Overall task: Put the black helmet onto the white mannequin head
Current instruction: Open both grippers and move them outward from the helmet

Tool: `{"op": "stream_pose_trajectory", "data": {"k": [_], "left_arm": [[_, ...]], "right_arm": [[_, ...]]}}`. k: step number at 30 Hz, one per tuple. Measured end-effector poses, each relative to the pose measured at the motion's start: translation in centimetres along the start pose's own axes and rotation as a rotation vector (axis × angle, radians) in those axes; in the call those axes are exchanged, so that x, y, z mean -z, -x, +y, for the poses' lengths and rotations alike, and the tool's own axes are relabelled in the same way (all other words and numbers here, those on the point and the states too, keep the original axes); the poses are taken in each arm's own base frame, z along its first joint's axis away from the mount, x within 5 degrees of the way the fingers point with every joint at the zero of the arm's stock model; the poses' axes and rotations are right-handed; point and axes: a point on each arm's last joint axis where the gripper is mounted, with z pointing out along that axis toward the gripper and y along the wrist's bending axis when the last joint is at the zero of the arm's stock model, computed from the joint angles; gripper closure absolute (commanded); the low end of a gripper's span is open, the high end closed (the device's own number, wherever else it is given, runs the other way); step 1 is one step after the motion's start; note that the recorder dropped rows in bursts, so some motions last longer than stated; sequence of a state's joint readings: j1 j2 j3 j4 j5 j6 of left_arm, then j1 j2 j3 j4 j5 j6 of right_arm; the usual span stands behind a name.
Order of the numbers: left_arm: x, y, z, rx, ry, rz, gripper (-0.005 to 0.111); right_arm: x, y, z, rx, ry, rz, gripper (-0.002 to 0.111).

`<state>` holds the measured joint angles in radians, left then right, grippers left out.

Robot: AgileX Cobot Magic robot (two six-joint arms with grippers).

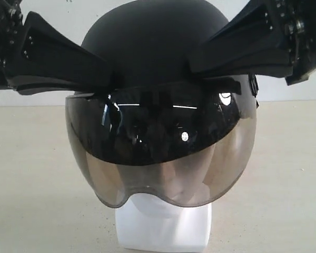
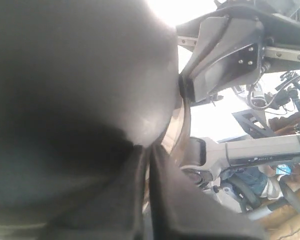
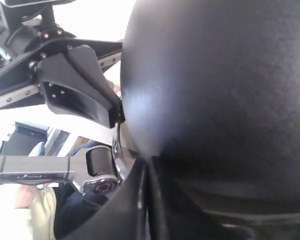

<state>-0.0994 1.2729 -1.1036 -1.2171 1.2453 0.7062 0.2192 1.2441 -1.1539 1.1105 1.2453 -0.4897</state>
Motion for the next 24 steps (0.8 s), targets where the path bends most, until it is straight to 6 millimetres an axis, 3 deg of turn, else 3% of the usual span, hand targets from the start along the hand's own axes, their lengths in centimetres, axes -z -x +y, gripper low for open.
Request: {"op": "stream_pose_trajectory", "data": {"k": [8, 24], "left_arm": [[-0.2, -1.4, 0.5, 0.017, 0.013, 0.029, 0.102], [-0.6, -2.7, 1.4, 0.032, 0.026, 0.079, 0.102]], "right_arm": [[-0.4, -1.4, -0.5, -0.013, -0.002, 0.094, 0.108], [-0.5, -1.7, -0.9, -0.001, -0.038, 0.123, 0.108]]}}
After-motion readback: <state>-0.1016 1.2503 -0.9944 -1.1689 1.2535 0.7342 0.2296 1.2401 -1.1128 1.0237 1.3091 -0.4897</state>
